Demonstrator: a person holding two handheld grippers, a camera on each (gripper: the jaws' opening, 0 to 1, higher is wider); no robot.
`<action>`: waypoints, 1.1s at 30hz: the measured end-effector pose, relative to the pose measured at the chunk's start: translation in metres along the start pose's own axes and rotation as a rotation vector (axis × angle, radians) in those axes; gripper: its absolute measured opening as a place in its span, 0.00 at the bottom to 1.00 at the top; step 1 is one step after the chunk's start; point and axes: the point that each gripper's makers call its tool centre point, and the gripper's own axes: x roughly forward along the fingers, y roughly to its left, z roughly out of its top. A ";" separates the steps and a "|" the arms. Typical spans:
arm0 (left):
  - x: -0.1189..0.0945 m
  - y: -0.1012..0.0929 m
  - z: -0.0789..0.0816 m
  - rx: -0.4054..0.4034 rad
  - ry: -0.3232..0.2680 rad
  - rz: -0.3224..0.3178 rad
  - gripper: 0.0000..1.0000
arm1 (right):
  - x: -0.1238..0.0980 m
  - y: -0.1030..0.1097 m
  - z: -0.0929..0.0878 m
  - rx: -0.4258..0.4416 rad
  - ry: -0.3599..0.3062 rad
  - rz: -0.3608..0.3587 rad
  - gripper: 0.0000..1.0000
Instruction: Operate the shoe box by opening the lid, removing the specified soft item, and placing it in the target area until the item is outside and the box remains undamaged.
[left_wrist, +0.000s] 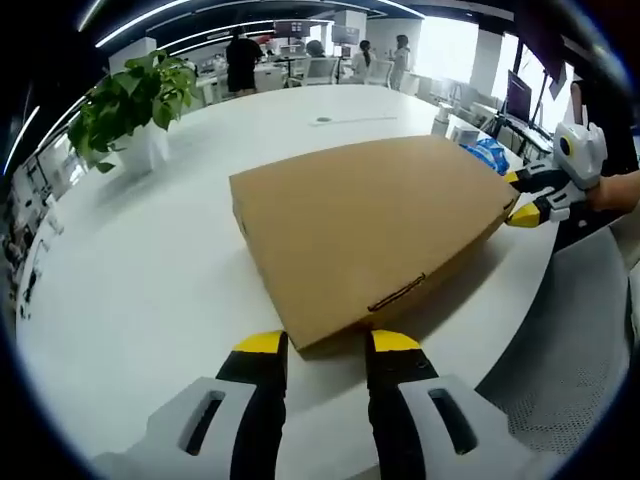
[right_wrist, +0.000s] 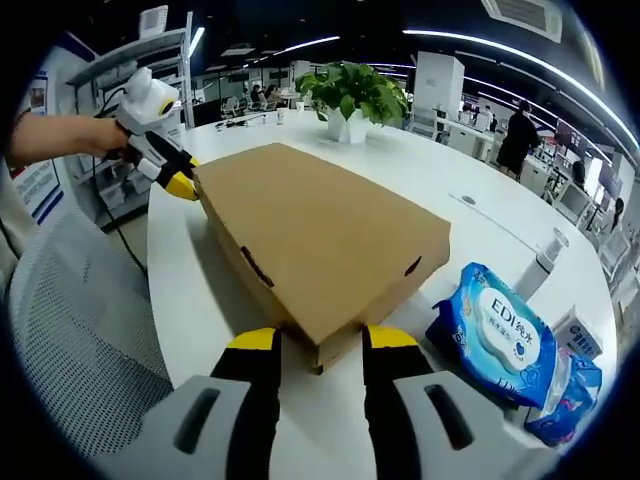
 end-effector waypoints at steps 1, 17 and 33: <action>0.001 0.000 0.000 -0.001 0.000 0.000 0.29 | 0.000 -0.001 0.000 0.000 0.000 0.001 0.29; 0.023 0.012 0.024 -0.003 0.014 -0.002 0.29 | 0.015 -0.030 0.010 0.003 0.006 -0.012 0.29; 0.045 0.023 0.052 -0.013 0.015 -0.004 0.29 | 0.032 -0.066 0.022 -0.006 0.028 -0.016 0.29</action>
